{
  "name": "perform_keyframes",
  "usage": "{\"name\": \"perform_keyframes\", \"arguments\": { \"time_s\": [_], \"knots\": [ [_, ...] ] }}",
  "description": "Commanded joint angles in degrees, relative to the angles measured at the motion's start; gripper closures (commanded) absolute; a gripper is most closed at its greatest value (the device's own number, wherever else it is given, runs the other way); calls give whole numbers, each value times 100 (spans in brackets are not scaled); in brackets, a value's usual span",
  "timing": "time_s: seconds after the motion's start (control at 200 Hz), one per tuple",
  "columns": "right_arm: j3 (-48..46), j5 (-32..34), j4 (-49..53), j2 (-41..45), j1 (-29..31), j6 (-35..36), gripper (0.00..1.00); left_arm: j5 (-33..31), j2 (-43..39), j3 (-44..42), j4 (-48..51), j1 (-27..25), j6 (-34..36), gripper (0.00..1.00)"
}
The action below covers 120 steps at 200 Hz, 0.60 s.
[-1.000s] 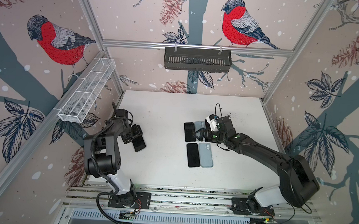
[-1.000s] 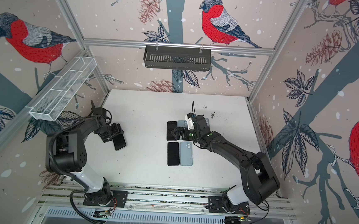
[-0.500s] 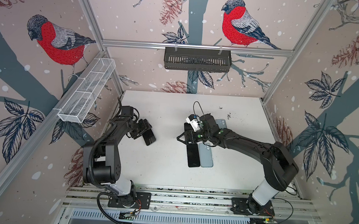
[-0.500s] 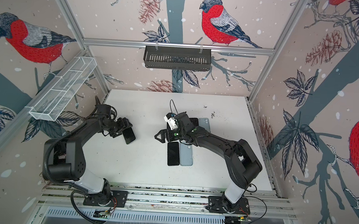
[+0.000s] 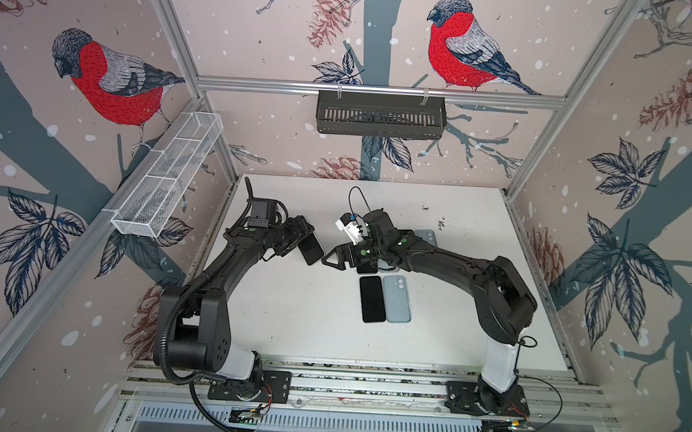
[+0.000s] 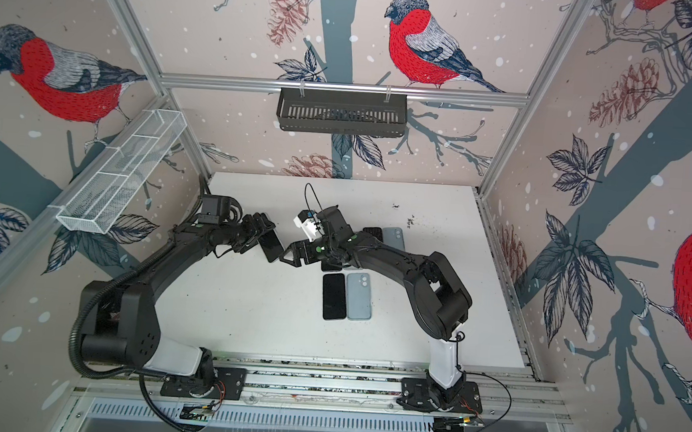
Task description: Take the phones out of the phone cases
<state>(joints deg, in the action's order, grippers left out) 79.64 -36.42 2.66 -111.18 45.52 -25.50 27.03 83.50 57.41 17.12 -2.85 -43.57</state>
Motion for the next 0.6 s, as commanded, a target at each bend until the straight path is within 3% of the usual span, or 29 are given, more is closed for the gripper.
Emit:
{"name": "perform_keyframes", "arguments": {
  "time_s": [0.0, 0.225, 0.595],
  "knots": [
    [179, -92, 156, -121, -16, 11, 15, 131, -93, 7, -555, -81, -274, 56],
    [457, -161, 156, -315, -43, -84, 30, 131, -141, -273, -847, -285, -445, 58],
    [649, -252, 271, -493, -67, -147, 74, 105, -159, -309, -1140, -429, -591, 59]
  ]
}}
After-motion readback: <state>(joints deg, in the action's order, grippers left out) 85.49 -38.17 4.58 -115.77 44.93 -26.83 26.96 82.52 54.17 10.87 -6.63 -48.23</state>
